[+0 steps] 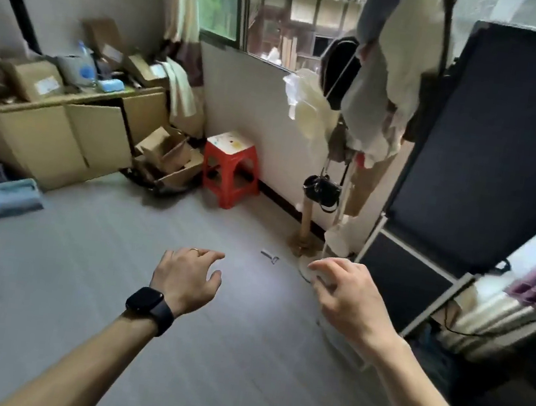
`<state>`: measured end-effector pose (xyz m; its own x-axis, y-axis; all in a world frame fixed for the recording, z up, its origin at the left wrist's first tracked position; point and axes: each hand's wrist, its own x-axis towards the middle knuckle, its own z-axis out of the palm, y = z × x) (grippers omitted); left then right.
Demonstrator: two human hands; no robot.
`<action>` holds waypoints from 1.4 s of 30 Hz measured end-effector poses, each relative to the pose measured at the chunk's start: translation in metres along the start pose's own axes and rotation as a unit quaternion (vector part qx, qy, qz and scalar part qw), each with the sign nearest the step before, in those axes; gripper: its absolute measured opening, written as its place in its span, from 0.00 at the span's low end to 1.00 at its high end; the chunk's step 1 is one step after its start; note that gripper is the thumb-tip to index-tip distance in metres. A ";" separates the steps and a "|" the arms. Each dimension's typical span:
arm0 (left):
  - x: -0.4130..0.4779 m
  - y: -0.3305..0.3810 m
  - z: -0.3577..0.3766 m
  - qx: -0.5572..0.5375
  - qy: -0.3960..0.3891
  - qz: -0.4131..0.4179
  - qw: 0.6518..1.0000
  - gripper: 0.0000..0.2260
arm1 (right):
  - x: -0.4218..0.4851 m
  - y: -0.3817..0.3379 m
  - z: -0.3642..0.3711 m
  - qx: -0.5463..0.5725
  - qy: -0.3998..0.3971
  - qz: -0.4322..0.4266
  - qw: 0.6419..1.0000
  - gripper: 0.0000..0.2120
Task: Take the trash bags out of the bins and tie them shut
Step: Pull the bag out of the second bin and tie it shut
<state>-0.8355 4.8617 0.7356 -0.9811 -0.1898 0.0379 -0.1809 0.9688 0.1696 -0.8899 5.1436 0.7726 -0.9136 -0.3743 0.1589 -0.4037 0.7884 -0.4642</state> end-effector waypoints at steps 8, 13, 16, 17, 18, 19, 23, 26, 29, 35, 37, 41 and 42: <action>0.054 -0.160 -0.028 0.017 0.028 -0.142 0.989 0.23 | 0.157 -0.115 0.096 0.020 -0.083 -0.125 0.989 0.13; 0.093 -0.245 -0.039 0.024 0.041 -0.226 0.973 0.20 | 0.268 -0.180 0.155 0.019 -0.125 -0.212 0.969 0.13; 0.118 -0.300 -0.046 0.036 0.053 -0.286 0.956 0.21 | 0.339 -0.226 0.189 0.025 -0.144 -0.272 0.951 0.13; 0.124 -0.316 -0.050 0.035 0.056 -0.306 0.950 0.23 | 0.360 -0.240 0.197 0.025 -0.151 -0.289 0.945 0.13; 0.129 -0.332 -0.052 0.035 0.062 -0.329 0.942 0.24 | 0.381 -0.255 0.207 0.028 -0.161 -0.309 0.937 0.13; 0.133 -0.351 -0.056 0.034 0.069 -0.356 0.931 0.25 | 0.405 -0.274 0.219 0.030 -0.169 -0.334 0.927 0.13; 0.137 -0.402 -0.074 0.032 0.089 -0.435 0.895 0.26 | 0.468 -0.346 0.255 0.038 -0.201 -0.396 0.895 0.13; 0.132 -0.446 -0.084 0.038 0.109 -0.488 0.865 0.25 | 0.503 -0.406 0.289 0.036 -0.222 -0.450 0.864 0.14; 0.128 -0.496 -0.093 0.036 0.123 -0.523 0.843 0.24 | 0.531 -0.467 0.327 0.050 -0.229 -0.481 0.845 0.13; 0.118 -0.615 -0.097 0.041 0.140 -0.574 0.806 0.21 | 0.569 -0.584 0.409 0.065 -0.259 -0.520 0.812 0.13; 0.117 -0.666 -0.100 0.033 0.140 -0.587 0.797 0.20 | 0.586 -0.625 0.441 0.061 -0.266 -0.526 0.806 0.13; 0.123 -0.762 -0.105 0.017 0.133 -0.605 0.785 0.20 | 0.616 -0.703 0.493 0.047 -0.276 -0.530 0.800 0.12; 0.126 -0.785 -0.108 0.012 0.131 -0.609 0.782 0.20 | 0.624 -0.722 0.506 0.043 -0.279 -0.529 0.800 0.12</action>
<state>-0.8101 4.0601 0.7140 -0.0319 -0.9975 0.0628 -0.9748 0.0450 0.2184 -1.1442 4.0932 0.7661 0.1112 -0.9888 0.0995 -0.9098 -0.1416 -0.3901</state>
